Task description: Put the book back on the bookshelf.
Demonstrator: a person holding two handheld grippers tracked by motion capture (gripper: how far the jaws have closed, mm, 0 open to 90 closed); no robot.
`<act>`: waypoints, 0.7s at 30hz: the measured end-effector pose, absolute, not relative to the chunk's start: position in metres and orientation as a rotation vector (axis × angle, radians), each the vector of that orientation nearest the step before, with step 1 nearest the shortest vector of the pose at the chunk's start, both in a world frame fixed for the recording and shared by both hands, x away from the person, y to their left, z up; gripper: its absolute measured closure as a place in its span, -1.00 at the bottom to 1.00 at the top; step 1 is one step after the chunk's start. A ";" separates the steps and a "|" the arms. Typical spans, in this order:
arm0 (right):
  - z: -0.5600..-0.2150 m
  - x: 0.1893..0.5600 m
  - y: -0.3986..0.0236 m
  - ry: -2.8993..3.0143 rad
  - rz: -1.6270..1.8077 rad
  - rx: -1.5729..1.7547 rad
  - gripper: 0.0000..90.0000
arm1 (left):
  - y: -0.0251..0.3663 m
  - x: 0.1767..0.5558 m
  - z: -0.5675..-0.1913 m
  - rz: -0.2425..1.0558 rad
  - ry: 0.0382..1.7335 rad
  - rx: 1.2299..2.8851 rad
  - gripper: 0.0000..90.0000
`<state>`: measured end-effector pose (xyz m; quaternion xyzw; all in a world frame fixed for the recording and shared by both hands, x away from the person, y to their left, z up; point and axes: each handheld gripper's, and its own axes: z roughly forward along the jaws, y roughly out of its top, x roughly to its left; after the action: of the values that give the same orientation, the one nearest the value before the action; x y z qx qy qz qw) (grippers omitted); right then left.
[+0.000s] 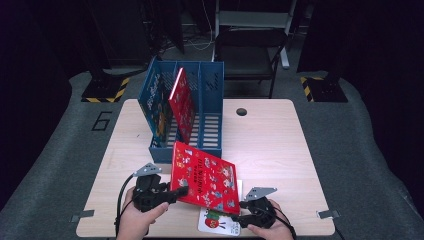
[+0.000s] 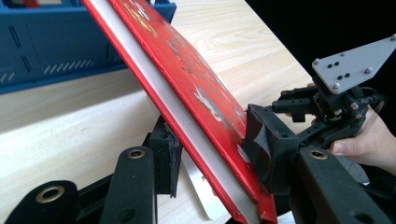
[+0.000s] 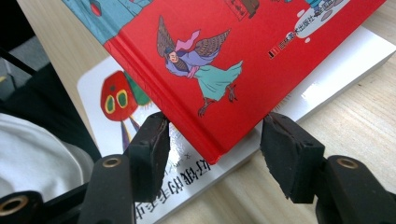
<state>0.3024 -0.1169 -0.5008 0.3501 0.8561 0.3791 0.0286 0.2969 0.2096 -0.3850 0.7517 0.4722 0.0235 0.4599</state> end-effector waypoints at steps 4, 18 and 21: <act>-0.498 0.301 -0.117 2.627 1.196 1.086 -0.05 | 0.209 0.299 -0.377 0.066 1.139 1.876 0.27; -0.487 0.297 -0.118 2.544 1.259 1.112 -0.05 | 0.207 0.303 -0.363 0.107 1.119 1.855 0.28; -0.485 0.296 -0.119 2.531 1.266 1.119 -0.05 | 0.206 0.303 -0.360 0.104 1.114 1.851 0.29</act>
<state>0.2958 -0.1186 -0.4848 0.3674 0.8307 0.4155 0.0490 0.3030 0.2059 -0.3603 0.7553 0.4547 0.0424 0.4701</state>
